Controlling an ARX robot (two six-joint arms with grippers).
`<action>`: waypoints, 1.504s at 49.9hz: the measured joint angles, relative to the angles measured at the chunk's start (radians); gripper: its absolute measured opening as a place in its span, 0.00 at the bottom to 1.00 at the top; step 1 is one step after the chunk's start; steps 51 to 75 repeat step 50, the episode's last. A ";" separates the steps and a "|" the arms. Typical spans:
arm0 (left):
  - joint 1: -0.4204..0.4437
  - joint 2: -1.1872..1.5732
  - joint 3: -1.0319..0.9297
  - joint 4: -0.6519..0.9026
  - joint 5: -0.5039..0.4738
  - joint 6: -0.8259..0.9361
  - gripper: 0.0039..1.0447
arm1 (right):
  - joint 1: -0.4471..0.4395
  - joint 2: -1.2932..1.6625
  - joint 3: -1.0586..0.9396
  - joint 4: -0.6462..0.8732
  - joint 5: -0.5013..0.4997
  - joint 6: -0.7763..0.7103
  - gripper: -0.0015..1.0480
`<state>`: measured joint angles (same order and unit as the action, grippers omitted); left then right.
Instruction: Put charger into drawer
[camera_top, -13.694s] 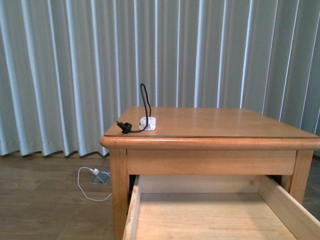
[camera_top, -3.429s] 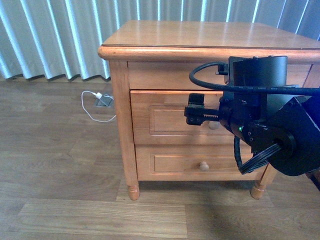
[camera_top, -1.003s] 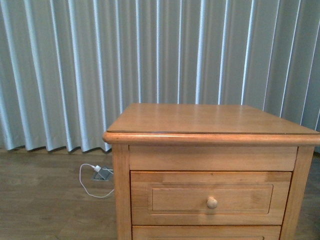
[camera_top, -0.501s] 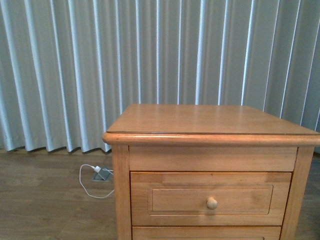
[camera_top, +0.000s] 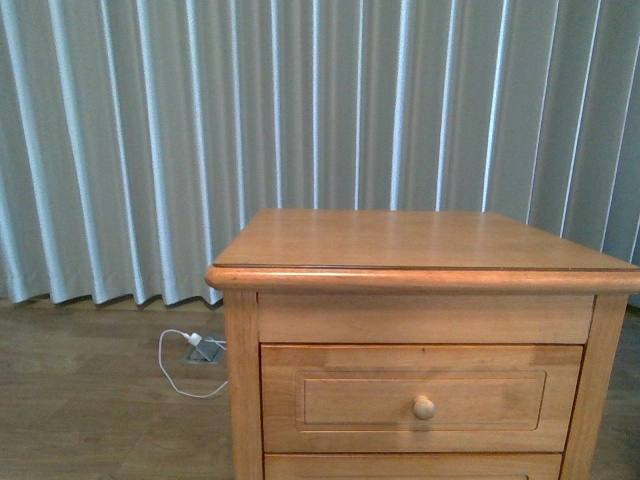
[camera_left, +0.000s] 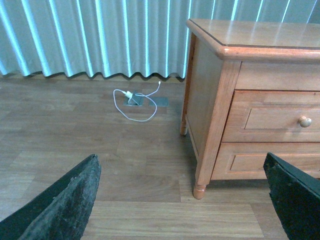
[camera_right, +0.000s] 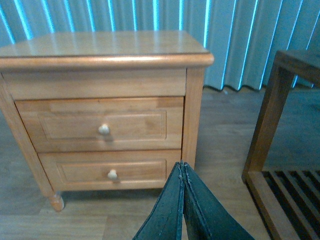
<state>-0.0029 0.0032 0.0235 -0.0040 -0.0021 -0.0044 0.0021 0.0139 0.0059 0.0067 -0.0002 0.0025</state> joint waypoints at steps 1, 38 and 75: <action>0.000 0.000 0.000 0.000 0.000 0.000 0.94 | 0.000 -0.008 0.000 0.000 0.000 0.000 0.01; 0.000 0.000 0.000 0.000 0.000 0.000 0.94 | 0.000 -0.010 0.000 -0.005 0.000 -0.001 0.23; 0.000 0.000 0.000 0.000 0.000 0.000 0.94 | 0.000 -0.010 0.000 -0.005 0.000 -0.001 0.71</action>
